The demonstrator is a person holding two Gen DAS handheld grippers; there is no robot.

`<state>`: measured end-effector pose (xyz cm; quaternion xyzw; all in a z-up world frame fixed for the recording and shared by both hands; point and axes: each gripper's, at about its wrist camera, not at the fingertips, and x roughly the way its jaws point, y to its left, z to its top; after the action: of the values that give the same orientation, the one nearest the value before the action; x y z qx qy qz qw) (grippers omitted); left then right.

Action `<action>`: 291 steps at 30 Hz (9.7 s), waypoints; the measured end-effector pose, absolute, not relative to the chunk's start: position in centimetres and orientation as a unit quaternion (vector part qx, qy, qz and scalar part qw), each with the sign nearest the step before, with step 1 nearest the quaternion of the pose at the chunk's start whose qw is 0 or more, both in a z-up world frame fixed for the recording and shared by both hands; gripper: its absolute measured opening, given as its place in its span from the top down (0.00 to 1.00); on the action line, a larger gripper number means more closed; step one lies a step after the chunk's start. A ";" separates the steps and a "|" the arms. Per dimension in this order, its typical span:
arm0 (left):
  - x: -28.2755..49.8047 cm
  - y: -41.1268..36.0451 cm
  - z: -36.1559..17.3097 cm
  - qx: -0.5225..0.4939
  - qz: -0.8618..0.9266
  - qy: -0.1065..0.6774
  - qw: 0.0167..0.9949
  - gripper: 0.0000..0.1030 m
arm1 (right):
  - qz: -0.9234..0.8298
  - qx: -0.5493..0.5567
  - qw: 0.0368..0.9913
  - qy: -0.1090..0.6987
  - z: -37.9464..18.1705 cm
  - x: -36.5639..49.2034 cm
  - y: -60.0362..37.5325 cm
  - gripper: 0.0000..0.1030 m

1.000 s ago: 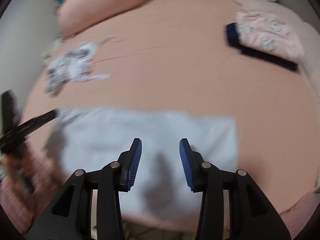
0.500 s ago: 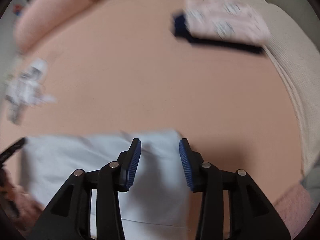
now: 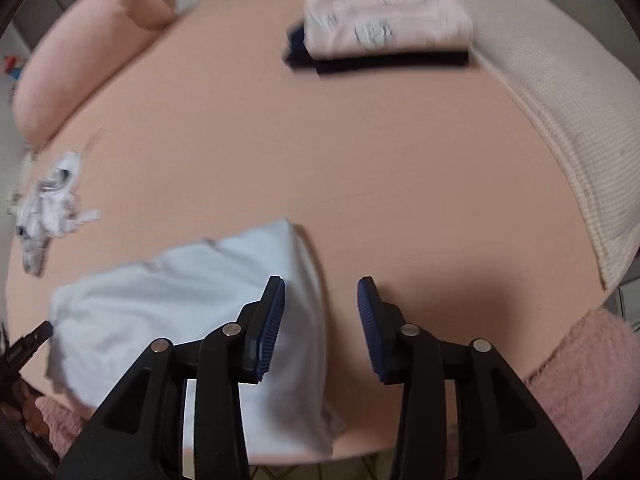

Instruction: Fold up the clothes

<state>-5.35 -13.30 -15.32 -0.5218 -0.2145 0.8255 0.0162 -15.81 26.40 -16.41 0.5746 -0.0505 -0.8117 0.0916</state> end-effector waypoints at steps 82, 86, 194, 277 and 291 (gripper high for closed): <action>-0.9 -5.2 -18.5 -0.549 0.820 -0.127 0.104 0.76 | -0.818 0.568 0.088 0.016 -15.3 -12.5 27.6 0.50; -0.2 -4.2 -16.7 -0.536 0.828 -0.135 0.095 0.76 | -0.823 0.560 0.058 0.070 -15.3 -11.4 28.8 0.37; -6.7 3.4 -19.0 -0.510 0.739 -0.349 0.268 0.47 | -0.724 0.568 0.311 -0.236 -16.4 -12.6 25.7 0.88; -3.3 -15.8 -20.0 -0.529 0.770 -0.342 0.106 0.67 | -0.692 0.619 0.358 -0.099 -19.8 -10.3 10.9 0.75; -2.5 -7.0 -15.1 -0.530 0.795 -0.236 0.178 0.64 | -0.762 0.585 0.277 0.025 -15.7 -9.2 21.1 0.80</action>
<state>-2.52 -6.99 -15.08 -0.5298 -0.2359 0.7949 0.1783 -9.24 21.13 -15.70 0.5854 0.0248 -0.7616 0.2769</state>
